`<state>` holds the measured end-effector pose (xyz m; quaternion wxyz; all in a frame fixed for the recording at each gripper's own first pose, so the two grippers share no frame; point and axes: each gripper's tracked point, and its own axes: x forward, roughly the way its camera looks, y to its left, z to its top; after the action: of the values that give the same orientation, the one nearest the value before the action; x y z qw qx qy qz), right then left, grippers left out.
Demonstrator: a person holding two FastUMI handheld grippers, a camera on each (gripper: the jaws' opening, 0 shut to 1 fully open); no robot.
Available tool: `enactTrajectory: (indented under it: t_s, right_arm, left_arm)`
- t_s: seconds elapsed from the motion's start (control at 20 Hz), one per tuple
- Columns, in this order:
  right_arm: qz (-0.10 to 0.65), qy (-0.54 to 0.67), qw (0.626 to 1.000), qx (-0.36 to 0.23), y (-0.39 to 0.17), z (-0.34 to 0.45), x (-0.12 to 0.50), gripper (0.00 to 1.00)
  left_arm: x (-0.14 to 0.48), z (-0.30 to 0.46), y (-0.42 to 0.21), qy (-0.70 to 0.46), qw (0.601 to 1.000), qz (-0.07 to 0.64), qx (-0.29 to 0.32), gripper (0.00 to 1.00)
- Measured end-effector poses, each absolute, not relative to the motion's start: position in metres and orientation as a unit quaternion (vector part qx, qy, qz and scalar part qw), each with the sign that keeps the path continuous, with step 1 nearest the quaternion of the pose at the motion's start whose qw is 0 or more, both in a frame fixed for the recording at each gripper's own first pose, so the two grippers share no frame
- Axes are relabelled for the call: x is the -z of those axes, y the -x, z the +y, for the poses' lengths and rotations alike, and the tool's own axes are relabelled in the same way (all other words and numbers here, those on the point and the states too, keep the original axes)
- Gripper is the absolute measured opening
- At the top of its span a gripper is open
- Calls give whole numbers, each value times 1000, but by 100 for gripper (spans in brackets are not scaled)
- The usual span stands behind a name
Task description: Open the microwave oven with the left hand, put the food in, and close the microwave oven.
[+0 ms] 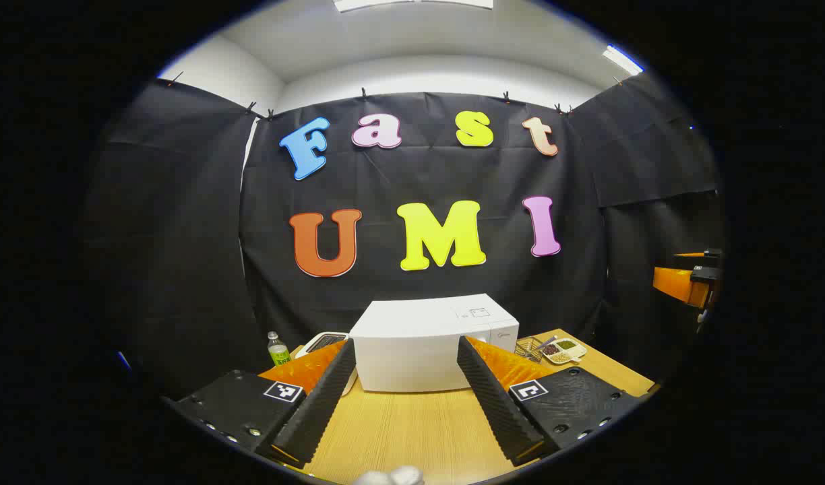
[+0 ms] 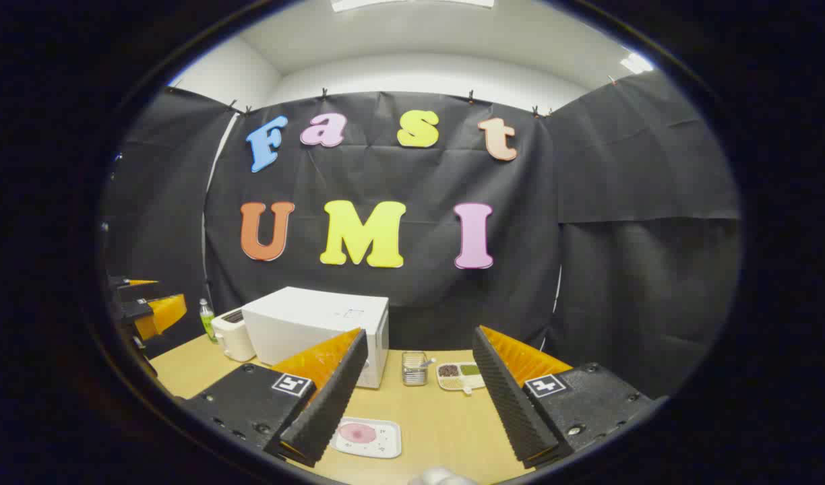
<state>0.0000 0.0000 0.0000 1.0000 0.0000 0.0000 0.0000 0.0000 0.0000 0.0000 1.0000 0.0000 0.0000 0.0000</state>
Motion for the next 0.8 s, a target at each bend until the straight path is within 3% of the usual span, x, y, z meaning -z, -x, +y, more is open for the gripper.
enactTrajectory:
  t_s: [0.8]
  right_arm:
    - [6, -5, 1000, 0, -2, 3, 2, 100]
  left_arm:
    - [10, -1, -11, 2, 1000, 0, 5, 95]
